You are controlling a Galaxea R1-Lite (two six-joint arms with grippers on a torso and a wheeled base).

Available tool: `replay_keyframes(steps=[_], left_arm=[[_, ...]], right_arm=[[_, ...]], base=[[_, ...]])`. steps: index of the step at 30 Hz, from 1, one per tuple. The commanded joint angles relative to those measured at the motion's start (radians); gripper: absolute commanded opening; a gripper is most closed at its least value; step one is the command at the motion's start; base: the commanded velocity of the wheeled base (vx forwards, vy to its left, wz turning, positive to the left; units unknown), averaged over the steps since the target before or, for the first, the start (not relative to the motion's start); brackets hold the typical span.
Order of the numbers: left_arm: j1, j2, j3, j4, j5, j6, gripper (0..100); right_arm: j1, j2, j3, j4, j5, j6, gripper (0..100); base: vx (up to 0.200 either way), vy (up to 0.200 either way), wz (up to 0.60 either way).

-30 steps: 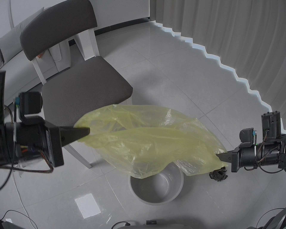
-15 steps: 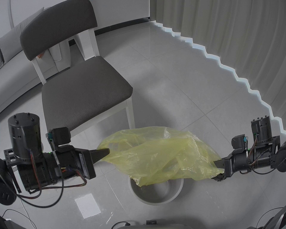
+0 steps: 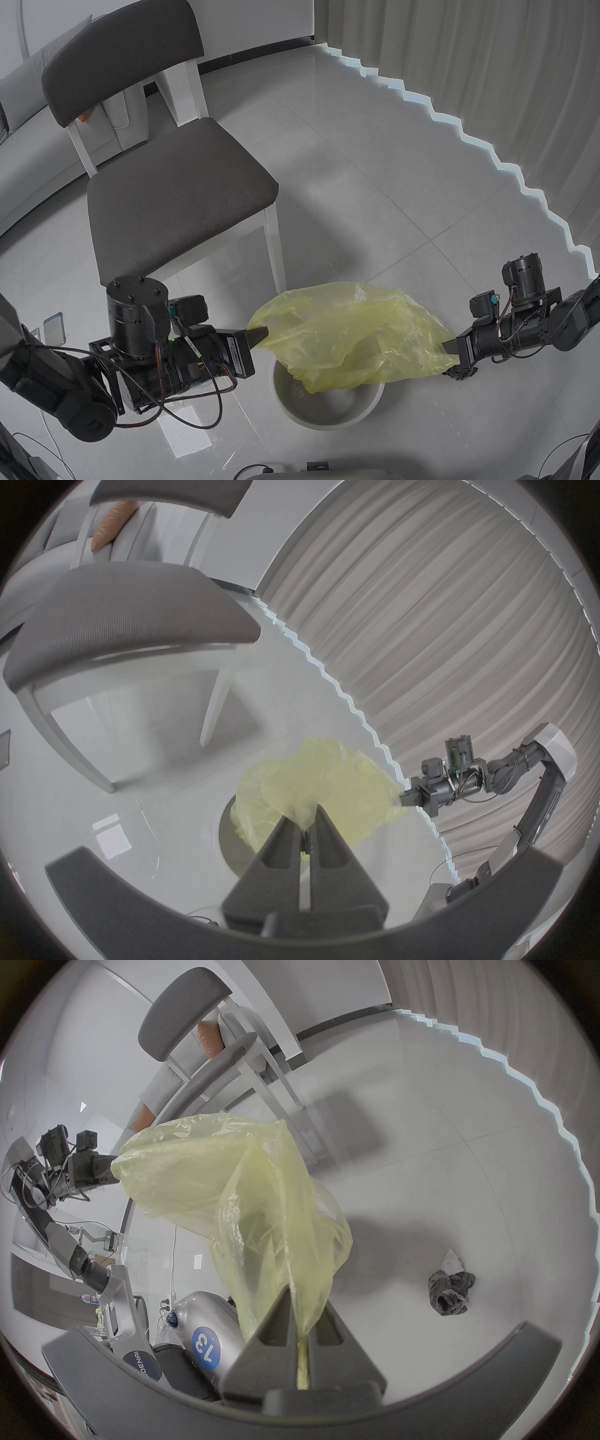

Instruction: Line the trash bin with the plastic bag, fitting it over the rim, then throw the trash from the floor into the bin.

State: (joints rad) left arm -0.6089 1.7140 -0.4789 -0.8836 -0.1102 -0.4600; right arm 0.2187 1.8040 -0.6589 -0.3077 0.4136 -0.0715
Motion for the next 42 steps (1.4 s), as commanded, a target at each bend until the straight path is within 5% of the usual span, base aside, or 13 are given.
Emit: replay_keyframes(steps=[1,7,20,25,42], left_arm=[[0.021,0.11,0.074,-0.058,-0.013,0.0,0],[0.083,0.133,0.195,-0.144,-0.144,0.007,0],[0.212,0.391,0.298,-0.474,-0.224,0.073,0],[0.275,0.553,0.368,-0.687,-0.315,0.118,0],[0.383,0.524,0.464,-0.687,-0.465,0.259,0]], right_arm=[[0.001,0.106,-0.034,-0.011,0.008,-0.002,0],[0.018,0.202,-0.044,-0.042,0.027,-0.022,0],[-0.004,0.311,-0.014,-0.071,0.027,-0.163,0],[-0.039,0.359,0.024,-0.073,0.027,-0.254,0],[-0.084,0.35,0.084,-0.076,0.011,-0.376,0]], base=[[0.0,0.0,0.0],[0.0,0.0,0.0],[0.0,0.0,0.0],[0.0,0.0,0.0],[0.0,0.0,0.0]])
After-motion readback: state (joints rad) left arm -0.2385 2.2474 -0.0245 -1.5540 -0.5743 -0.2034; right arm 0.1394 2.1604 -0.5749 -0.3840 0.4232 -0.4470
